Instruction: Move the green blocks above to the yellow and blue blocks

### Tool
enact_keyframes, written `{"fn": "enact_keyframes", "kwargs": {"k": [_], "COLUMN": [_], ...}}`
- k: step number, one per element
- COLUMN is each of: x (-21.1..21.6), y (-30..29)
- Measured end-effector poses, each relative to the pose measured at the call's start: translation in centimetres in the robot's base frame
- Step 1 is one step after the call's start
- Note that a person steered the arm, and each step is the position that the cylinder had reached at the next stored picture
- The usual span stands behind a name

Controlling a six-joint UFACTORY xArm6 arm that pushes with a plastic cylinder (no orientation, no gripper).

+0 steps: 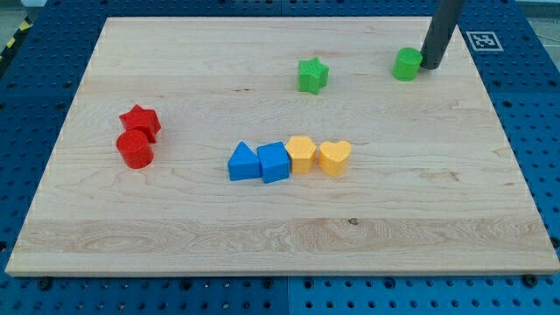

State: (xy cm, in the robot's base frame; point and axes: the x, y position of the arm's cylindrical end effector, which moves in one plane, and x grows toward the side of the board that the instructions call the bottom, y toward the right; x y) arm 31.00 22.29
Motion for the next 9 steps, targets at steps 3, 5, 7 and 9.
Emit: {"fn": "enact_keyframes", "kwargs": {"k": [3, 5, 7, 9], "x": [0.8, 1.9, 1.9, 1.8], "y": [-1.0, -1.5, -1.9, -4.1]}}
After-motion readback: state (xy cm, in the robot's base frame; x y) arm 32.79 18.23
